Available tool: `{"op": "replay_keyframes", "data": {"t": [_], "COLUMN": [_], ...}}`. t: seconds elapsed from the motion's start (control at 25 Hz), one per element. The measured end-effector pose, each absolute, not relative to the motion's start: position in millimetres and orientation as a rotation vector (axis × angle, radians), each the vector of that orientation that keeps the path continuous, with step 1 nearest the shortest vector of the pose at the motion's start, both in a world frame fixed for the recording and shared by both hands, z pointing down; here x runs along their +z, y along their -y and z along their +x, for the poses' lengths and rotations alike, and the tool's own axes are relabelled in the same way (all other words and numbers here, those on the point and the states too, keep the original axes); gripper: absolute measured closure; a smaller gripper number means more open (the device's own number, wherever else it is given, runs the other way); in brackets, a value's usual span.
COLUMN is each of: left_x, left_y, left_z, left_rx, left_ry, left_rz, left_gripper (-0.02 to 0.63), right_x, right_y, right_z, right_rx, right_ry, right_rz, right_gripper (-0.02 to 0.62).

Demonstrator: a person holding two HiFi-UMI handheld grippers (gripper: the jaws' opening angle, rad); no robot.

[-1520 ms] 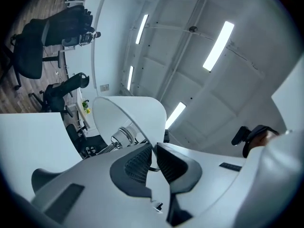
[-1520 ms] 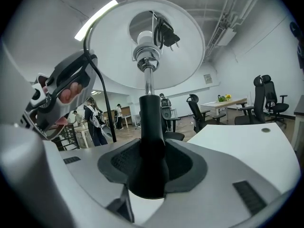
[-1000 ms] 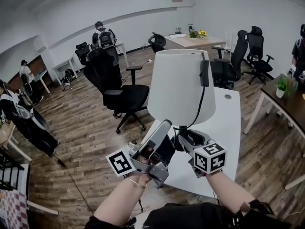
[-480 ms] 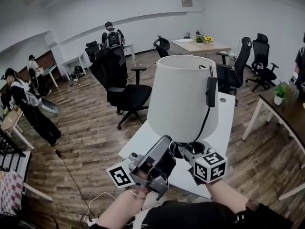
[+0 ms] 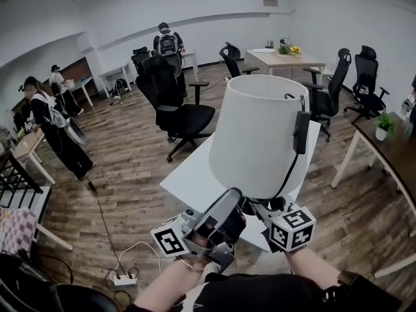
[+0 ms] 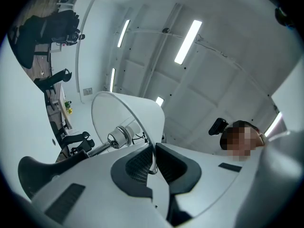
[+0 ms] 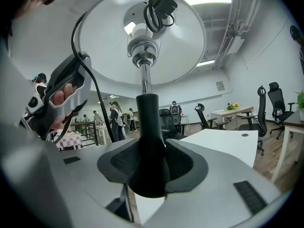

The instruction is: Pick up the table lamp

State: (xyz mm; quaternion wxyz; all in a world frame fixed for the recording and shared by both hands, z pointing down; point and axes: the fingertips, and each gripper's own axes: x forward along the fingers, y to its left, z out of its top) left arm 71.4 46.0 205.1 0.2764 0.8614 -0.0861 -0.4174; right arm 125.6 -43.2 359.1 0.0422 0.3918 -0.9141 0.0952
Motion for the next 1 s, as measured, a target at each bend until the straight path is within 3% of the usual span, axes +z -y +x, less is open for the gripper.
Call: {"op": "replay_keyframes", "data": {"t": [0.44,1.0], "left_x": [214,221], "left_y": [-99,-116], "left_z": [106,102], "left_rx": [-1.174,-1.189], "left_ry": [0.275,0.326], "left_rz": [2.279,2.296], "left_gripper": [0.574,0.574], "right_x": [372,371], "right_y": [-8,-17], "right_z": [155,148], "right_rx": [0.308,0.249], "right_ry": [2.810,2.841], "right_rz": [1.106,1.049], "right_gripper": [0.414,0.413]}}
